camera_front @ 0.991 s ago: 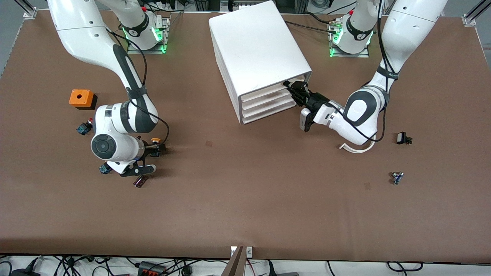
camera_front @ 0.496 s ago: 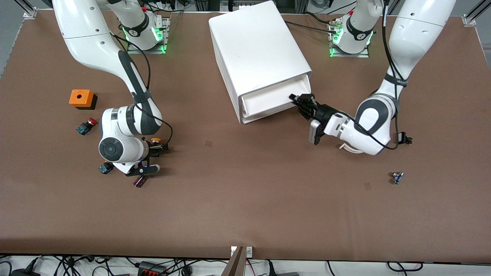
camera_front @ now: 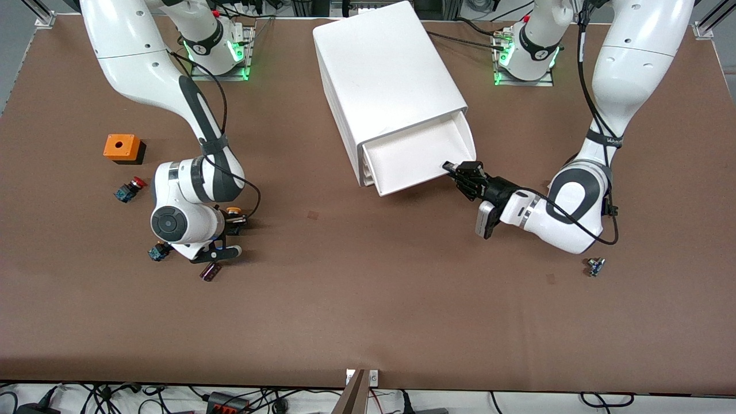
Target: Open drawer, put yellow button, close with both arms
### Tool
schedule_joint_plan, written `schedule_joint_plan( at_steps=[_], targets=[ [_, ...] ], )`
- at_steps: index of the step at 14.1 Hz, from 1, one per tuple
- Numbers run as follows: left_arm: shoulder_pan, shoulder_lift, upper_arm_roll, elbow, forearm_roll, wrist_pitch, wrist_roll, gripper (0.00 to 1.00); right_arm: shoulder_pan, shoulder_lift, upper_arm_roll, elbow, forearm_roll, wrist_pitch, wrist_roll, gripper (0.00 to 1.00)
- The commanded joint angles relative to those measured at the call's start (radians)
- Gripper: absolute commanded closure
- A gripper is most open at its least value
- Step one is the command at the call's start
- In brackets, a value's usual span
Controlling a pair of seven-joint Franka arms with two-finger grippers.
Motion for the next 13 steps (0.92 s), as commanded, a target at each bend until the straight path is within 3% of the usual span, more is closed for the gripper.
schedule_joint_plan(
  at_steps=[1, 2, 5, 7, 10, 13],
  targets=[
    [0.013, 0.035, 0.017, 0.052, 0.035, 0.026, -0.008, 0.02, 0.005, -0.010, -0.002, -0.011, 0.016, -0.004, 0.002, 0.74],
    [0.025, 0.030, 0.016, 0.056, 0.033, 0.017, -0.010, 0.00, 0.007, -0.016, -0.002, -0.010, 0.016, -0.006, 0.003, 0.85],
    [0.041, -0.002, 0.019, 0.099, 0.039, -0.076, -0.150, 0.00, 0.016, -0.046, 0.001, 0.032, 0.022, -0.015, -0.001, 0.99],
    [0.045, -0.048, 0.017, 0.151, 0.086, -0.107, -0.380, 0.00, 0.031, -0.060, 0.012, 0.108, 0.053, -0.033, -0.006, 1.00],
    [0.030, -0.083, 0.002, 0.263, 0.272, -0.129, -0.664, 0.00, 0.060, -0.077, 0.012, 0.220, 0.045, -0.055, -0.004, 1.00],
    [0.019, -0.097, -0.001, 0.334, 0.489, -0.129, -0.775, 0.00, 0.105, -0.099, 0.010, 0.311, 0.042, -0.058, -0.007, 1.00]
  ],
)
